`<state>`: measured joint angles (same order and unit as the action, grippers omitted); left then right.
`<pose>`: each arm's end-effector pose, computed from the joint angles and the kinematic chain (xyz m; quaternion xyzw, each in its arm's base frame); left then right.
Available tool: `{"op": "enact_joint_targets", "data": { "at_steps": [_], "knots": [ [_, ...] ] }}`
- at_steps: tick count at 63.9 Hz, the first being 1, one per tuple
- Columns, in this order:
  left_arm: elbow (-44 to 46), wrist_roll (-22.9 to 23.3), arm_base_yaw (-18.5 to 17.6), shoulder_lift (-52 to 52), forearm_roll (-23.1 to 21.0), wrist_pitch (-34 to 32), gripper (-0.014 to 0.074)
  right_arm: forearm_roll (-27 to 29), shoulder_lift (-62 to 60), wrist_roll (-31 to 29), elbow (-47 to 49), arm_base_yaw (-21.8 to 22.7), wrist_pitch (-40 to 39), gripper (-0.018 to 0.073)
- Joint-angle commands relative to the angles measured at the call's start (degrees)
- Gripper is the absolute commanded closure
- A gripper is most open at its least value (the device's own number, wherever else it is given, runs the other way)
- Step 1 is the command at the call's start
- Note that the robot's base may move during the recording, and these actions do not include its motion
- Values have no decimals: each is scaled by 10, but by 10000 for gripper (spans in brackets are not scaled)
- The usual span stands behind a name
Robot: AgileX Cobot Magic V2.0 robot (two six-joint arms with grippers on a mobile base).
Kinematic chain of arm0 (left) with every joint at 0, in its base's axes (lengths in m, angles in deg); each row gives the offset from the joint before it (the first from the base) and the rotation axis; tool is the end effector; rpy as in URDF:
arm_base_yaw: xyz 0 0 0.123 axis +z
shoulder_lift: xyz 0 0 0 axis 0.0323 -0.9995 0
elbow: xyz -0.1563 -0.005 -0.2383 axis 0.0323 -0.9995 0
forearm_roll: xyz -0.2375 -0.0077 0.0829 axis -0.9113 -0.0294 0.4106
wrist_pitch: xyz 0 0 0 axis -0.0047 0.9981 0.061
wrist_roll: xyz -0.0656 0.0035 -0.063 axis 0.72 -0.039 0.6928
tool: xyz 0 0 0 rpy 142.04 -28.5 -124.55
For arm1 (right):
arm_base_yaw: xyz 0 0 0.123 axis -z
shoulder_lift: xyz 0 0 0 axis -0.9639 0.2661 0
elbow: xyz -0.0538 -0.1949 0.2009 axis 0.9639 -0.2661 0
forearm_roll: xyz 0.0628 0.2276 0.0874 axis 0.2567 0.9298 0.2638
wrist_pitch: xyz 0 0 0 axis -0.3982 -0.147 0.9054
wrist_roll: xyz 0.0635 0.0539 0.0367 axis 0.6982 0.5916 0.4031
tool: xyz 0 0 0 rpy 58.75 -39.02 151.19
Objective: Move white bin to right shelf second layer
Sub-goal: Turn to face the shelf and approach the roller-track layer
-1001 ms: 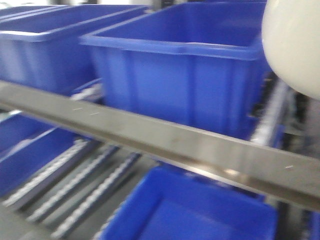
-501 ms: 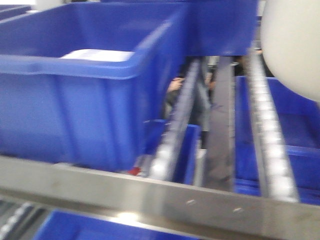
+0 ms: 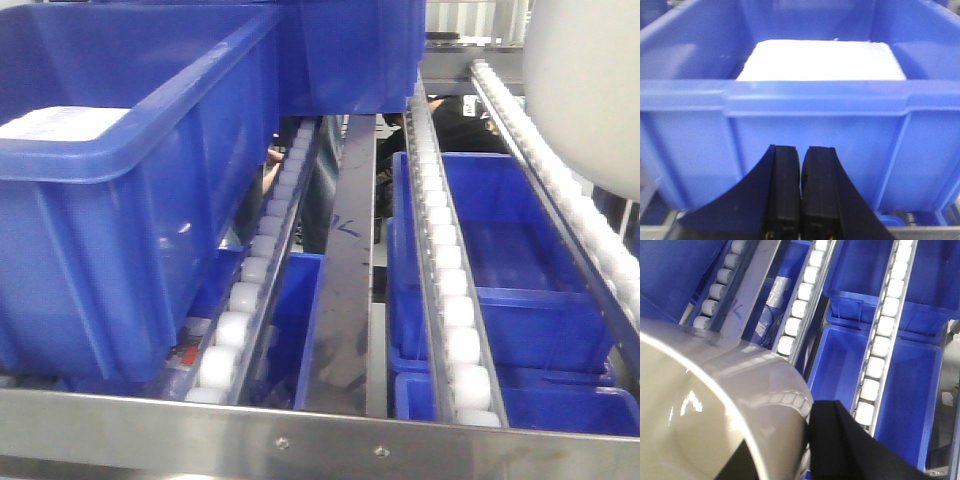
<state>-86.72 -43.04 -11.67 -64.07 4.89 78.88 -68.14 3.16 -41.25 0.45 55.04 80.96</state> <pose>0.0550 -0.0092 0.1940 0.0646 0.7383 -0.0541 0.6692 0.1158 0.0432 0.3586 -0.0655 0.8847 0.1335 0.4417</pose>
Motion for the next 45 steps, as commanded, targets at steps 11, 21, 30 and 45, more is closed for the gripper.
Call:
{"op": "enact_joint_targets", "data": {
  "at_steps": [11, 21, 30, 45],
  "knots": [
    [-16, 3, -3, 8, 0, -50, 512, 0, -1, -1, 16, 2, -47, 507],
    [-16, 3, -3, 8, 0, -50, 512, 0, -1, -1, 16, 2, -46, 507],
    [-16, 3, -3, 8, 0, -50, 512, 0, -1, -1, 16, 2, -46, 507],
    [-16, 3, -3, 8, 0, -50, 512, 0, -1, -1, 16, 2, -46, 507]
  ]
}}
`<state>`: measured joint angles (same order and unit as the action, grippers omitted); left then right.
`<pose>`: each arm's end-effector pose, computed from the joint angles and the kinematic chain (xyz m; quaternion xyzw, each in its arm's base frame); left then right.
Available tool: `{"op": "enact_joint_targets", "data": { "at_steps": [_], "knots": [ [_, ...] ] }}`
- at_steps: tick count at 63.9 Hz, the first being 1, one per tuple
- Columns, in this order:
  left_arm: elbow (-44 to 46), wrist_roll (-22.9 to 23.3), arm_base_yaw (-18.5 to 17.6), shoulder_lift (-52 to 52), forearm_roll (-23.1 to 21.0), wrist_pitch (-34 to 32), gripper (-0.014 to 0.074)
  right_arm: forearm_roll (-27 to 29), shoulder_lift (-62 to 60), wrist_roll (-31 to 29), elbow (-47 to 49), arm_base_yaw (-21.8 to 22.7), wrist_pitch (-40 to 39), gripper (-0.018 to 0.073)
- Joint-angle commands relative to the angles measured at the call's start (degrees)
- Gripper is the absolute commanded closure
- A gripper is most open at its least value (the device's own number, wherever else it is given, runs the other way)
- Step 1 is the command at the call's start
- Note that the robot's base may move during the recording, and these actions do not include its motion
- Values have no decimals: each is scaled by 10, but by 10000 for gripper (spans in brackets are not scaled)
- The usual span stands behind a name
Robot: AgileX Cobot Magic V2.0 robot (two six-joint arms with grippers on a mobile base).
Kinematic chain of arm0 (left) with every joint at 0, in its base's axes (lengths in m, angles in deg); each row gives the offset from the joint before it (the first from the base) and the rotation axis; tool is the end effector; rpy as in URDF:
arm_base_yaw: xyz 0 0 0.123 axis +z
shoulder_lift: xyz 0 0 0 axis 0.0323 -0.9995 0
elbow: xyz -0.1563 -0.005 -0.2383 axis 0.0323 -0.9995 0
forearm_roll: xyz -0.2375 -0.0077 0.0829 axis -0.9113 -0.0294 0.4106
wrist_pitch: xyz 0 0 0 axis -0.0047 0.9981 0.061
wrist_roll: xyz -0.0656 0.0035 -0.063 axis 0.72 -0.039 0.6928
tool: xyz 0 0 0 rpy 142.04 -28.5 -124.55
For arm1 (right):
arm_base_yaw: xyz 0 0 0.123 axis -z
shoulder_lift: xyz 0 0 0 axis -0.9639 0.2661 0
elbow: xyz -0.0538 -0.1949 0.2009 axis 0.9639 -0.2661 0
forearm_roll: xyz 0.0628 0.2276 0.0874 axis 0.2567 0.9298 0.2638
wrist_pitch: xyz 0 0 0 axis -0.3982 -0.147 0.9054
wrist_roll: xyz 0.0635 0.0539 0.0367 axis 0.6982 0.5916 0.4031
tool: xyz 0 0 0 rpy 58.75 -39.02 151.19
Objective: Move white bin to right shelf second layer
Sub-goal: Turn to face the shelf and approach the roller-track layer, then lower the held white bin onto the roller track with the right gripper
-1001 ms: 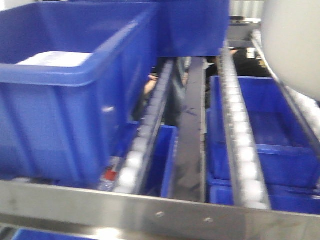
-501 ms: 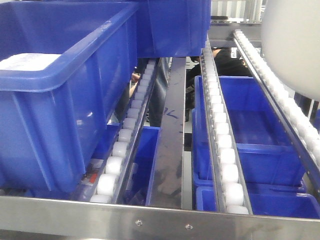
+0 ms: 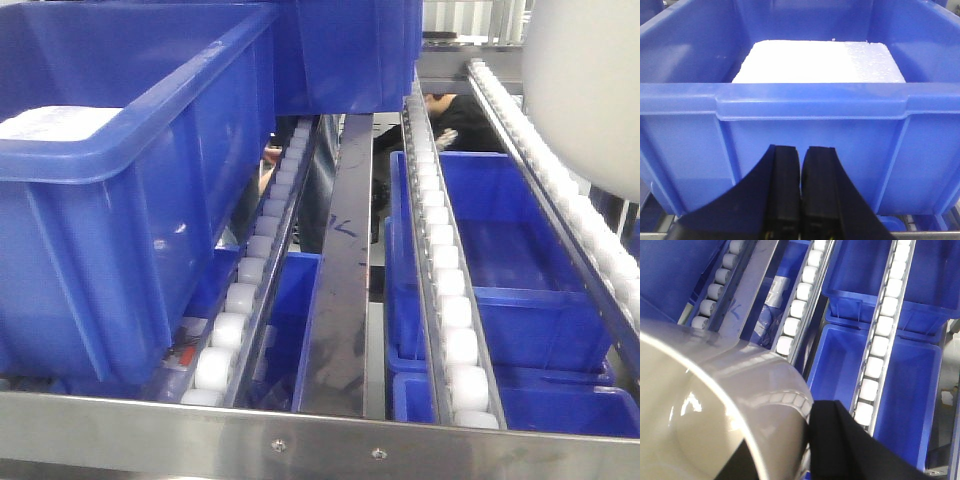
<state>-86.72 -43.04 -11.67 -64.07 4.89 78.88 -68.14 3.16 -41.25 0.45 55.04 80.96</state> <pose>0.0550 -0.0092 0.1940 0.0646 0.7383 -0.0541 0.6692 0.1158 0.0432 0.3586 -0.0655 0.8847 0.1335 0.4417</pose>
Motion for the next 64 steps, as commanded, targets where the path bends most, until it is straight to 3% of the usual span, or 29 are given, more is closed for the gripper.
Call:
{"op": "enact_joint_targets", "data": {
  "at_steps": [1, 34, 64],
  "knots": [
    [-16, 3, -3, 8, 0, -50, 512, 0, -1, -1, 16, 2, -46, 507],
    [-16, 3, -3, 8, 0, -50, 512, 0, -1, -1, 8, 2, -52, 507],
    [-16, 3, -3, 8, 0, -50, 512, -42, 193, -1, 4, 7, -119, 507]
  ]
}}
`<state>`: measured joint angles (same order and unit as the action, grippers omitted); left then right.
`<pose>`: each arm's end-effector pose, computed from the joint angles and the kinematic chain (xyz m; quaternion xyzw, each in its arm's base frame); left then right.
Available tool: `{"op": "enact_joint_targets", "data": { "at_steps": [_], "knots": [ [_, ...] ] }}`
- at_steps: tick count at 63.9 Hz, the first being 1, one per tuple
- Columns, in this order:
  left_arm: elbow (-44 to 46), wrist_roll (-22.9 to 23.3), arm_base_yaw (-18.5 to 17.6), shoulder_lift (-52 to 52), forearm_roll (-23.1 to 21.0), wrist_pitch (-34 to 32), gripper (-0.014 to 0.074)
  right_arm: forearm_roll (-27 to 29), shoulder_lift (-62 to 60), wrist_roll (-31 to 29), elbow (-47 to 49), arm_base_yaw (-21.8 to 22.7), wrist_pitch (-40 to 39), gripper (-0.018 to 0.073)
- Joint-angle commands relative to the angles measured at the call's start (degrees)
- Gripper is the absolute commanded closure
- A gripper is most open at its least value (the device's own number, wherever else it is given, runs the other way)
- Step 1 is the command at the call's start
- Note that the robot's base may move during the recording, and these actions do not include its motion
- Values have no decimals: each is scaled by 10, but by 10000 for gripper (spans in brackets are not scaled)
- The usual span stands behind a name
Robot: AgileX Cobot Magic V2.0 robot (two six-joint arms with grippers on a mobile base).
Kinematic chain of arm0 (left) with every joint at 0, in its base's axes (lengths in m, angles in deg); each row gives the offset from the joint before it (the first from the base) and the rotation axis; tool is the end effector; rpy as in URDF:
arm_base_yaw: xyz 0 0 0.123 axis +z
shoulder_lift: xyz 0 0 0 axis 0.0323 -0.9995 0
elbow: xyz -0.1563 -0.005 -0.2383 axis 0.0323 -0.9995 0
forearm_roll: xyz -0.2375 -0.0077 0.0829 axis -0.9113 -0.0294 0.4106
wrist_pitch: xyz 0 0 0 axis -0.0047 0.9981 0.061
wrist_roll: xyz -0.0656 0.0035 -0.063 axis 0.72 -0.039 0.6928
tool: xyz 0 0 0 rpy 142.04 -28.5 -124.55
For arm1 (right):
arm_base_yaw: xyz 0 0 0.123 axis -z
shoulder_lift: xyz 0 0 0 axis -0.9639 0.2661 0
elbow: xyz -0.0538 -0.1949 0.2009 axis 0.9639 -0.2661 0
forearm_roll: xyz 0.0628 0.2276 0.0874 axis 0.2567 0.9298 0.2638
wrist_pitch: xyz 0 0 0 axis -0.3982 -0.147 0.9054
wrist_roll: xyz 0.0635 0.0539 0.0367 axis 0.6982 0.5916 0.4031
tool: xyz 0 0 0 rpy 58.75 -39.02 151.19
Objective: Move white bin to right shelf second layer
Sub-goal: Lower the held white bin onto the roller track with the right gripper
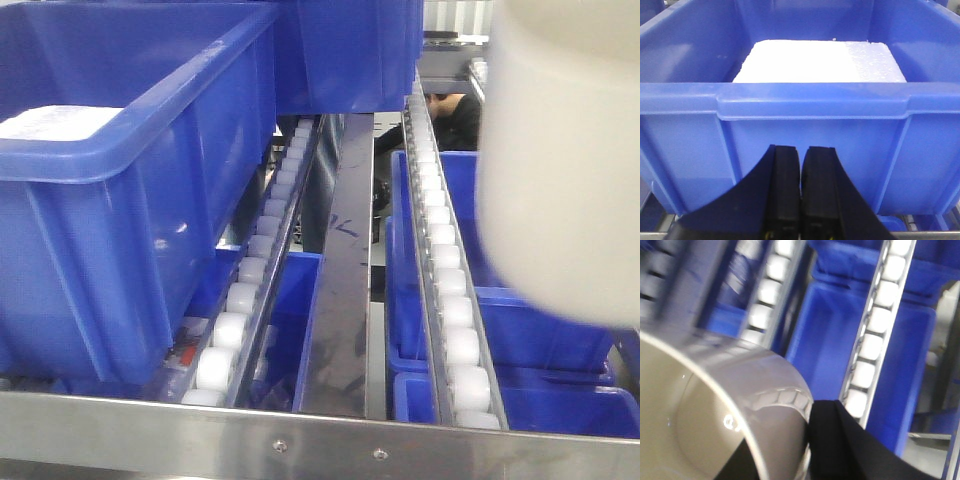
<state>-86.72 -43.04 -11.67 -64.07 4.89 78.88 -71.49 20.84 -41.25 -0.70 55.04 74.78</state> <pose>0.0550 -0.0092 0.1940 0.0646 0.7383 -0.0541 0.6692 0.1847 0.0637 0.3099 -0.0794 0.9292 0.0812 0.3517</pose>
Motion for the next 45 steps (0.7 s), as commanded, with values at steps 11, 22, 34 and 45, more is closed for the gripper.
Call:
{"op": "enact_joint_targets", "data": {
  "at_steps": [11, 22, 34, 45],
  "knots": [
    [-16, 3, -3, 8, 0, -50, 512, -9, 62, -1, 16, 38, -77, 507],
    [-16, 3, -3, 8, 0, -50, 512, -9, 81, -1, 13, 55, -92, 507],
    [-16, 3, -3, 8, 0, -50, 512, -8, 104, -1, 12, 55, -95, 507],
    [-16, 3, -3, 8, 0, -50, 512, -8, 124, -1, 12, 55, -95, 507]
  ]
}}
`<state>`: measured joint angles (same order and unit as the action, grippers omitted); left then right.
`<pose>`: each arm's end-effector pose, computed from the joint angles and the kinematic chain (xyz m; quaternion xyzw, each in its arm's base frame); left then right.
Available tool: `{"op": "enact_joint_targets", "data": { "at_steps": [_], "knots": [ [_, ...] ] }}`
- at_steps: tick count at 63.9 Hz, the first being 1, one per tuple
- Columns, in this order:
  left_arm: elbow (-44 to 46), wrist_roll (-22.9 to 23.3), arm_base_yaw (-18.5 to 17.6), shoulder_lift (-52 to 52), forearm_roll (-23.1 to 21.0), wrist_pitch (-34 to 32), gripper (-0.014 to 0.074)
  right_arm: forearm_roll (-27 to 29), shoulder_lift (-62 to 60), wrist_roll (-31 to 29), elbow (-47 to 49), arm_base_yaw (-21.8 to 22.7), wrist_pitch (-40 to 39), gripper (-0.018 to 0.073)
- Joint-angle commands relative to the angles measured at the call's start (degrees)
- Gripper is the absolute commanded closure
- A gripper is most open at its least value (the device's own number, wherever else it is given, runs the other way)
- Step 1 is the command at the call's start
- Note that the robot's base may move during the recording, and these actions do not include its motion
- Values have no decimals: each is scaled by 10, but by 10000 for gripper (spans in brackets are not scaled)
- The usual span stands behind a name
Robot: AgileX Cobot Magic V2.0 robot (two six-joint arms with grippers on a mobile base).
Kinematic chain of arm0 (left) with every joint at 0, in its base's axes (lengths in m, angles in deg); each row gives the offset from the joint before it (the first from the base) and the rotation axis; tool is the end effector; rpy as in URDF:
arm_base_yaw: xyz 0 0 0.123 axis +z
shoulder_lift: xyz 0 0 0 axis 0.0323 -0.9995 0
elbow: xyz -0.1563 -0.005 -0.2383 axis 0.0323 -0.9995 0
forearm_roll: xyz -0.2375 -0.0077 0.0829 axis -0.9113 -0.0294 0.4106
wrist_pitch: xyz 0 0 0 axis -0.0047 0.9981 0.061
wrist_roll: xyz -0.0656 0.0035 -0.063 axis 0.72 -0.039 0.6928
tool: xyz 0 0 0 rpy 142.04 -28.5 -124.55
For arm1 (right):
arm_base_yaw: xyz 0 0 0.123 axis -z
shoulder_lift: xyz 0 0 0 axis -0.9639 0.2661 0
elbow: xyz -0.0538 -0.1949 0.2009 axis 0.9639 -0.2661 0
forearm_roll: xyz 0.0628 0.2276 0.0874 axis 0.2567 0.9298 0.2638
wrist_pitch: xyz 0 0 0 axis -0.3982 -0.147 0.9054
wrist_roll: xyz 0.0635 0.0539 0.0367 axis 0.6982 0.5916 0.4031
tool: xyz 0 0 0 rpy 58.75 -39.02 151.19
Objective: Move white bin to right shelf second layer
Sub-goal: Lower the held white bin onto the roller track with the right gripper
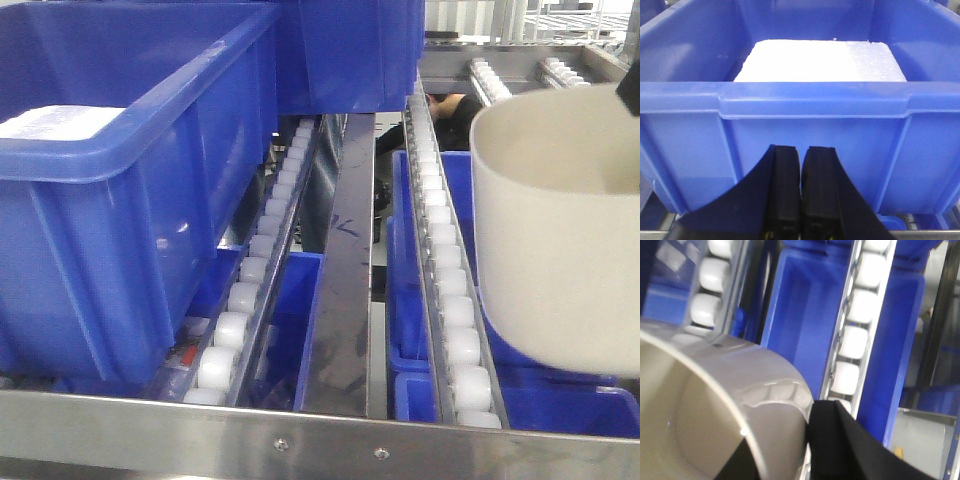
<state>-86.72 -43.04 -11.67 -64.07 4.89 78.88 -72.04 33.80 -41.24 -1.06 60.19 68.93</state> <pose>0.0550 -0.0092 0.1940 0.0646 0.7383 -0.0541 0.6692 0.2324 0.0575 0.2645 -0.0431 0.9531 0.0496 0.2954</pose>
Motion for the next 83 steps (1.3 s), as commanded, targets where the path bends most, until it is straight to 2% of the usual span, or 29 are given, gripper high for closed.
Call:
{"op": "enact_joint_targets", "data": {
  "at_steps": [1, 9, 27, 83],
  "knots": [
    [-16, 3, -3, 8, 0, -50, 512, -2, -5, -1, 16, 3, -37, 507],
    [-16, 3, -3, 8, 0, -50, 512, -2, 1, -1, 12, 3, -42, 507],
    [-16, 3, -3, 8, 0, -50, 512, -2, 1, 0, -52, 3, -112, 507],
    [-16, 3, -3, 8, 0, -50, 512, -2, 1, 0, -92, 4, -145, 507]
  ]
}}
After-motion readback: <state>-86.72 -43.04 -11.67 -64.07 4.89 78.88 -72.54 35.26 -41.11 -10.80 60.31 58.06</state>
